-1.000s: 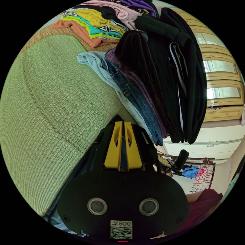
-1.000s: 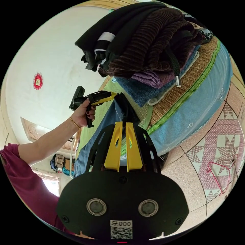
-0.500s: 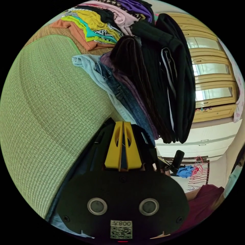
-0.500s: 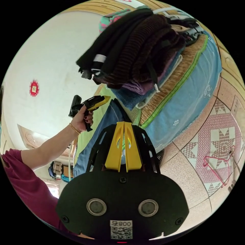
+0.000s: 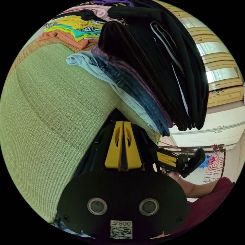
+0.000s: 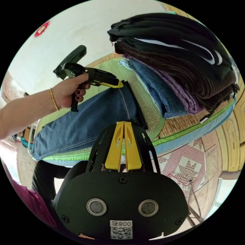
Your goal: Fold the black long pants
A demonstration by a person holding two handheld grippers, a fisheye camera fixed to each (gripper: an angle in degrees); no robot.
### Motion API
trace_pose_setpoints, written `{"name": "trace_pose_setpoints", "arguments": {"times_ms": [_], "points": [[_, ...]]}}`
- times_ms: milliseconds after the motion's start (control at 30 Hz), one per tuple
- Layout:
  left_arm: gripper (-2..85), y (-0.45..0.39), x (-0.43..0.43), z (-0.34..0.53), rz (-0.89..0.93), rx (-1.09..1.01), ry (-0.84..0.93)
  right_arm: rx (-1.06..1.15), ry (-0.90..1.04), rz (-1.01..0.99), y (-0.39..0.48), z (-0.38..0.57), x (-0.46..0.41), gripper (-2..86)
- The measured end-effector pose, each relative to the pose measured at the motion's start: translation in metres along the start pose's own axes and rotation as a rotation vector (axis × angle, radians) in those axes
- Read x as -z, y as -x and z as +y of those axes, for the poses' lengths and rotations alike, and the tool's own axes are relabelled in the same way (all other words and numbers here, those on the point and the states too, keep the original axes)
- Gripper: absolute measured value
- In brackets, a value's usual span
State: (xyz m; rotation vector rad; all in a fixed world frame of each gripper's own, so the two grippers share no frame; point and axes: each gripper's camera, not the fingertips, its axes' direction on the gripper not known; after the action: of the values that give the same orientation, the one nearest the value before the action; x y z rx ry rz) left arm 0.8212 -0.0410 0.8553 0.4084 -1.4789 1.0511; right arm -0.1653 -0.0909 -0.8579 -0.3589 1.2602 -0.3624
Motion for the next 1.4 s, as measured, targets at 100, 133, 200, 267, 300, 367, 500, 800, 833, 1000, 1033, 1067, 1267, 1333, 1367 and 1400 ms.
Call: {"name": "trace_pose_setpoints", "arguments": {"times_ms": [100,133,200,267,300,367,500,800,833,1000,1033,1067,1267,1333,1367,1400], "points": [[0.1,0.022,0.031,0.043,0.070,0.024,-0.053,0.033,0.009,0.051,0.030,-0.004,-0.015,0.1],[0.1,0.025,0.038,0.054,0.085,0.022,-0.064,0.017,0.015,0.029,0.035,-0.007,-0.019,0.1],[0.1,0.044,0.070,0.112,0.125,0.013,-0.090,-0.029,0.020,-0.029,0.037,-0.011,-0.026,0.1],[0.1,0.062,0.097,0.168,0.119,0.015,-0.100,-0.073,0.013,-0.082,0.040,-0.013,-0.032,0.1],[0.1,0.078,0.116,0.211,0.101,0.035,-0.100,-0.096,0.009,-0.100,0.044,-0.014,-0.036,0.1],[0.2,0.106,0.147,0.283,0.079,0.093,-0.101,-0.100,0.011,-0.074,0.059,-0.016,-0.041,0.1],[0.5,0.186,0.233,0.475,-0.015,0.371,-0.176,-0.063,0.022,-0.040,0.114,-0.026,-0.056,0.2],[2.0,0.294,0.371,0.756,-0.125,0.737,-0.476,0.460,0.129,-0.546,0.409,-0.085,-0.150,3.2],[2.0,0.299,0.376,0.766,-0.122,0.740,-0.492,0.544,0.160,-0.589,0.459,-0.091,-0.168,3.9],[2.8,0.333,0.407,0.836,-0.095,0.695,-0.580,0.761,0.340,-0.658,0.632,-0.104,-0.260,6.0],[2.9,0.336,0.410,0.842,-0.099,0.686,-0.583,0.800,0.385,-0.646,0.669,-0.104,-0.285,6.6],[3.2,0.342,0.416,0.852,-0.114,0.671,-0.583,0.816,0.405,-0.639,0.685,-0.103,-0.297,6.8],[5.4,0.379,0.453,0.889,-0.206,0.588,-0.583,0.934,0.567,-0.600,0.806,-0.085,-0.389,7.8],[5.8,0.394,0.463,0.896,-0.235,0.567,-0.574,0.963,0.581,-0.565,0.835,-0.077,-0.409,7.1],[6.1,0.403,0.468,0.900,-0.250,0.554,-0.565,0.966,0.589,-0.555,0.840,-0.075,-0.414,6.7],[6.3,0.412,0.473,0.902,-0.268,0.541,-0.556,0.970,0.600,-0.543,0.851,-0.072,-0.423,5.2]]}}
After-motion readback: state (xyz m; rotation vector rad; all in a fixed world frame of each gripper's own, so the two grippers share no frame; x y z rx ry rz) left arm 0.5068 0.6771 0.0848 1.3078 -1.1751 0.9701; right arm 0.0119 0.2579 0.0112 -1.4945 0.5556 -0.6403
